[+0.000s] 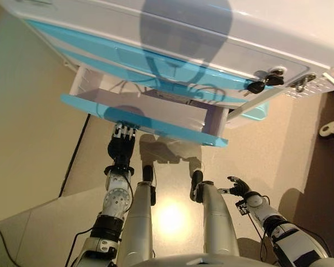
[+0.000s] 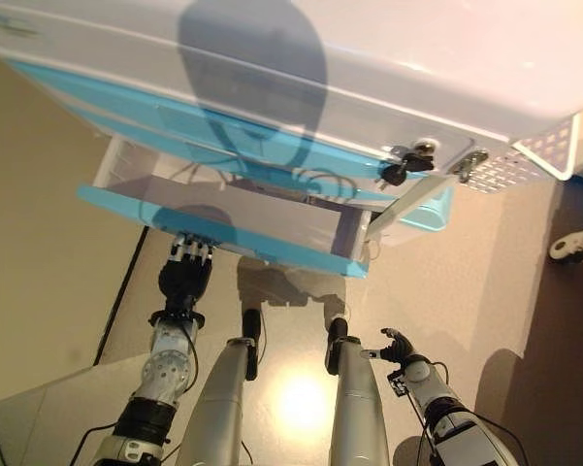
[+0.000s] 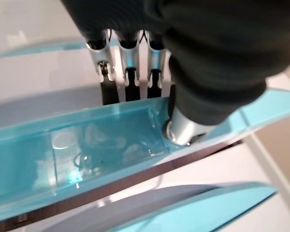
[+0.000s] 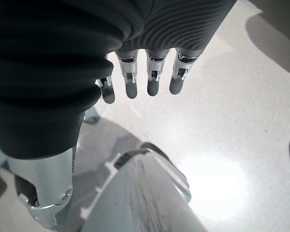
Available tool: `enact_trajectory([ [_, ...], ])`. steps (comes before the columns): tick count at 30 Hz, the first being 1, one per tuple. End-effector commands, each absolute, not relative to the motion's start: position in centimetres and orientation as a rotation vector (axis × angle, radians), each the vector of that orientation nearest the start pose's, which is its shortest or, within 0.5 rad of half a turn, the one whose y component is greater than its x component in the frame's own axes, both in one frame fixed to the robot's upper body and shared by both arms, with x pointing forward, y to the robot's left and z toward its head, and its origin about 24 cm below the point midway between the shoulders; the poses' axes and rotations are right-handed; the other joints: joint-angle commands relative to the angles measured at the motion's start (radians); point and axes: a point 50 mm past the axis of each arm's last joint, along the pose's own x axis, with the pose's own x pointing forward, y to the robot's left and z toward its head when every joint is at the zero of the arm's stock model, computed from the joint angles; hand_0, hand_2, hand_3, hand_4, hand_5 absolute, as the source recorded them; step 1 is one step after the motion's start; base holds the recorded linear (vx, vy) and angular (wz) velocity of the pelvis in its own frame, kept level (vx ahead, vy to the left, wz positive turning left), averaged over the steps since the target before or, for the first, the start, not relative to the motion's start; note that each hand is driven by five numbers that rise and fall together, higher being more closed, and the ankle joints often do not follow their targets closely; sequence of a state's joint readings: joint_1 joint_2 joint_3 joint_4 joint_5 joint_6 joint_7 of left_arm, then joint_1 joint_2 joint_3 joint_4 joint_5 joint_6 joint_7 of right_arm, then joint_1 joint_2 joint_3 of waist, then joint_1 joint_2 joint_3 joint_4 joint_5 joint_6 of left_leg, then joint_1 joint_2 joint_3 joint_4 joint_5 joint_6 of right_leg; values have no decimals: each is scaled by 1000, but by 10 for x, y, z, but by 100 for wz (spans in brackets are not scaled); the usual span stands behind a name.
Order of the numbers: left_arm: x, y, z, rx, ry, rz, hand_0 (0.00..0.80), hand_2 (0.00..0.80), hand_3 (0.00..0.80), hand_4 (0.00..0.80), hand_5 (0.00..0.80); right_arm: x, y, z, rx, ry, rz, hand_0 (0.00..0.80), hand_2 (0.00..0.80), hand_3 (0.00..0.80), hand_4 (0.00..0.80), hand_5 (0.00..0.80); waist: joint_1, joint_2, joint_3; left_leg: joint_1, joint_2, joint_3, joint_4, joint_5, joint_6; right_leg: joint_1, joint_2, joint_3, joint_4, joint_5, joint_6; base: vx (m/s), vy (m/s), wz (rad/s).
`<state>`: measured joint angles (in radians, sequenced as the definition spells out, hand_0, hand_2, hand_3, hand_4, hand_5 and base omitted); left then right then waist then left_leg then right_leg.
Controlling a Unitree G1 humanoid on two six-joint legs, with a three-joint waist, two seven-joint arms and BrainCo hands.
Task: Open the drawer and pick up the medicine
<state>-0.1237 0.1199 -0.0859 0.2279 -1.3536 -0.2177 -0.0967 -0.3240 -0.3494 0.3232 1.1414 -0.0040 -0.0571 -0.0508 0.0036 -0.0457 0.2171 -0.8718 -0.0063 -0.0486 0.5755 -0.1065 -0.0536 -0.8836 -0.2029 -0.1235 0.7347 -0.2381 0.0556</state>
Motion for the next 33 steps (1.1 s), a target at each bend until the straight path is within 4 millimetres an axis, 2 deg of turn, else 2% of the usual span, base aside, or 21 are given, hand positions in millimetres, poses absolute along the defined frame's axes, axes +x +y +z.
enact_trajectory([
  [1, 253, 180, -5, -1223, 39, 198, 800, 800, 800, 800, 800, 226, -262, -93, -621, 805, 14, 0, 0, 0, 0, 0, -7, 26, 12, 20, -33, -26, -7, -24, 46, 41, 14, -7, -67, 59, 28, -7, -36, 28],
  [2, 245, 185, -19, -1227, 84, 262, 800, 800, 800, 800, 800, 226, -263, -93, -622, 806, 0, 0, 0, 0, 0, 0, 3, 29, 23, 33, -41, -31, -13, -20, 45, 55, 8, -9, -65, 56, 28, -4, -18, 19],
  [3, 245, 185, -19, -1227, 83, 262, 800, 800, 800, 800, 800, 226, -263, -93, -622, 806, 0, 0, 0, 0, 0, 0, 2, 29, 24, 35, -42, -32, -14, -20, 45, 57, 7, -10, -65, 56, 28, -8, -15, 24],
  [11, 202, 208, -73, -1244, 260, 532, 800, 800, 800, 800, 800, 224, -268, -92, -617, 809, -37, 0, 0, 0, 0, 0, 34, 46, 57, 67, -62, -48, -18, -16, 50, 105, -17, -25, -59, 44, 31, 3, -5, 13],
  [15, 170, 229, -99, -1230, 339, 710, 800, 800, 800, 800, 800, 223, -270, -91, -616, 812, -51, 0, 0, 0, 0, 0, 50, 60, 68, 91, -67, -50, -29, -15, 53, 124, -26, -27, -59, 39, 34, 9, 9, 7],
  [16, 171, 230, -99, -1230, 339, 710, 800, 800, 800, 800, 800, 223, -270, -91, -616, 812, -51, 0, 0, 0, 0, 0, 50, 60, 69, 92, -67, -50, -29, -15, 53, 125, -26, -27, -59, 39, 34, 0, 0, 0],
  [20, 146, 250, -118, -1207, 386, 868, 800, 800, 800, 800, 800, 225, -275, -89, -618, 805, -69, 0, 0, 0, 0, 0, 65, 69, 83, 106, -78, -58, -46, -6, 52, 141, -36, -31, -64, 37, 35, -6, 23, 11],
  [23, 135, 261, -124, -1193, 393, 944, 800, 800, 800, 800, 800, 224, -277, -88, -617, 805, -76, 0, 0, 0, 0, 0, 70, 73, 89, 113, -83, -61, -48, -6, 53, 148, -42, -32, -62, 32, 35, 2, 19, 12],
  [30, 115, 278, -134, -1085, 479, 1029, 800, 800, 800, 800, 800, 223, -278, -88, -603, 800, -82, 0, 0, 0, 0, 0, 65, 73, 89, 126, -86, -62, -59, -4, 50, 162, -45, -34, -68, 27, 33, 12, 7, 6],
  [31, 111, 282, -135, -1044, 503, 1041, 0, 0, 0, 0, 0, 223, -277, -88, -596, 795, -82, 0, 0, 0, 0, 0, 62, 73, 88, 129, -85, -61, -61, -3, 50, 166, -44, -33, -72, 29, 33, 0, 0, 0],
  [33, 105, 288, -135, -984, 531, 1057, 0, 0, 0, 0, 0, 223, -275, -88, -583, 782, -83, 0, 0, 0, 0, 0, 54, 68, 85, 139, -79, -58, -65, -4, 48, 174, -38, -32, -82, 32, 33, 0, 0, 0],
])
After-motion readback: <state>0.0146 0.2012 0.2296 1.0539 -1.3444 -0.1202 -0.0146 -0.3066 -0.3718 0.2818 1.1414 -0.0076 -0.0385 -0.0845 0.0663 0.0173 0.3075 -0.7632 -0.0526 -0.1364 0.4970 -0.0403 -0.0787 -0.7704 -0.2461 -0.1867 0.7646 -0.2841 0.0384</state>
